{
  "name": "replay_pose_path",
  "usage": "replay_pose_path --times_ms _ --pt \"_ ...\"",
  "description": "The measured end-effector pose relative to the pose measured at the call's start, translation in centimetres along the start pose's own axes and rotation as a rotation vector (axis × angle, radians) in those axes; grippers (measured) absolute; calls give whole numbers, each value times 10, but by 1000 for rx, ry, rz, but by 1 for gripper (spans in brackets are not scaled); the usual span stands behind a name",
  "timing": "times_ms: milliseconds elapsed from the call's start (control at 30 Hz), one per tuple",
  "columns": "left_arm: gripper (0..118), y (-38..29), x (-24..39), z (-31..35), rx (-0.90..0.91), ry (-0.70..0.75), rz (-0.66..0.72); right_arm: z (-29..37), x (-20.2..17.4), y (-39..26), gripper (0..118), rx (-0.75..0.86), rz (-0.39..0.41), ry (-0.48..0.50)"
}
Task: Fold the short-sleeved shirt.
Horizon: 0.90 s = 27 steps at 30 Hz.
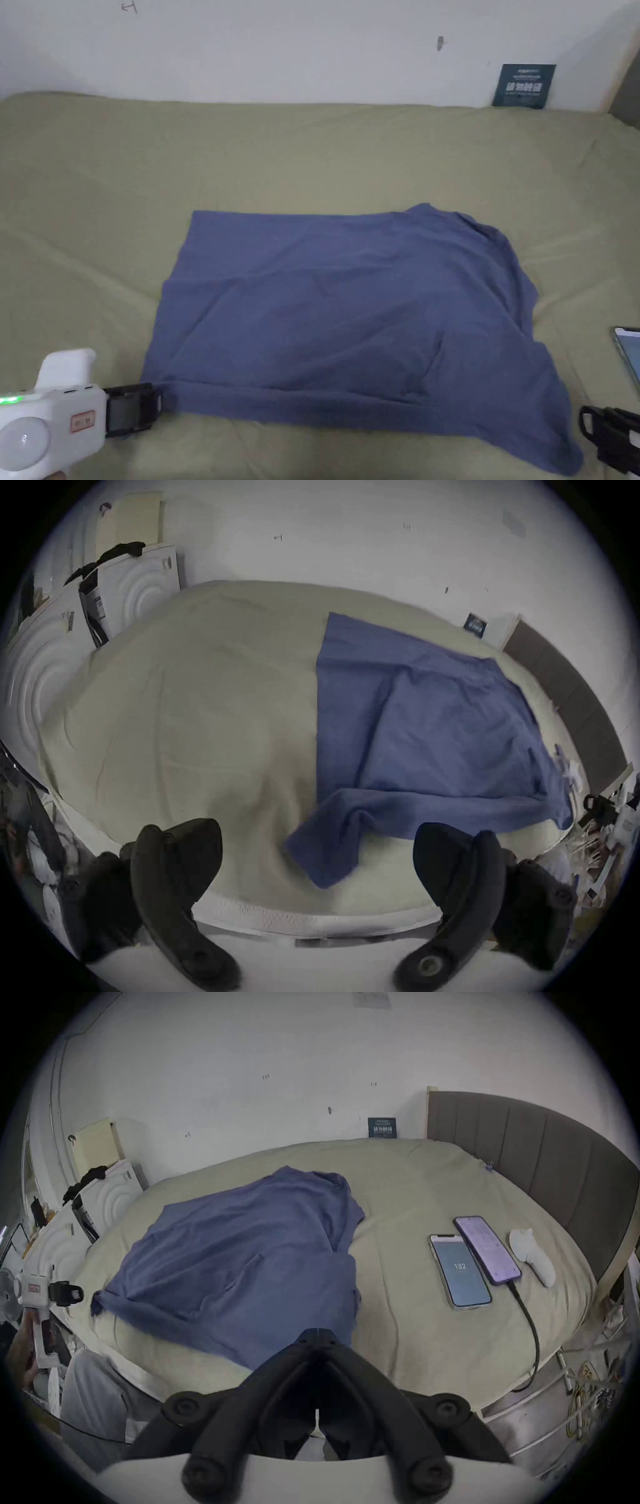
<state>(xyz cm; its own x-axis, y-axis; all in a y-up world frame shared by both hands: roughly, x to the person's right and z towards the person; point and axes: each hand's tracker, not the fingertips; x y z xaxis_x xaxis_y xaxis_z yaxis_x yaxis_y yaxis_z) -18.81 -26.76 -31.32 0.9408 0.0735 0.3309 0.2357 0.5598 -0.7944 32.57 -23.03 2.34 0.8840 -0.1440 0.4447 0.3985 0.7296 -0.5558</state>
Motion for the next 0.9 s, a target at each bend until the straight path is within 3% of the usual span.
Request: replay_pose_path --times_ms 100,133,167,200,233,267,333,367,467,500,533,567,600,900 --pt "110 6 14 5 -61 -28 4 -8 5 1 2 -35 -10 7" --pt "98 7 18 8 -54 -35 3 -10 2 -2 2 -39 -3 5" --pt "76 7 22 10 -48 -30 1 -11 3 -2 2 -48 4 5" --pt "41 7 26 12 -55 -23 -9 -12 4 -1 2 -61 7 12" --pt "3 9 17 5 -53 -28 -16 -12 6 -1 13 -82 1 46" --pt "3 7 20 7 -37 -35 -22 -10 3 -3 44 -97 3 70" --pt "3 7 24 8 -52 -32 -43 -16 2 -4 118 -154 11 72" --pt "3 6 22 7 -49 -30 -46 -20 2 -6 118 -166 14 97" --pt "3 6 19 6 -49 -32 -35 -38 6 -13 118 -183 43 37" --pt "3 7 18 5 -49 -31 -36 -43 10 -15 110 -223 21 49" --pt "3 7 16 5 -49 -30 -39 -46 12 -17 66 -236 1 58" --pt "3 9 14 5 -44 -23 -46 -45 16 -18 13 -216 -1 56" --pt "3 10 12 5 -43 -21 -47 -46 16 -18 5 -218 3 38" --pt "3 29 10 24 -14 -76 -68 -9 9 29 5 -98 29 62"
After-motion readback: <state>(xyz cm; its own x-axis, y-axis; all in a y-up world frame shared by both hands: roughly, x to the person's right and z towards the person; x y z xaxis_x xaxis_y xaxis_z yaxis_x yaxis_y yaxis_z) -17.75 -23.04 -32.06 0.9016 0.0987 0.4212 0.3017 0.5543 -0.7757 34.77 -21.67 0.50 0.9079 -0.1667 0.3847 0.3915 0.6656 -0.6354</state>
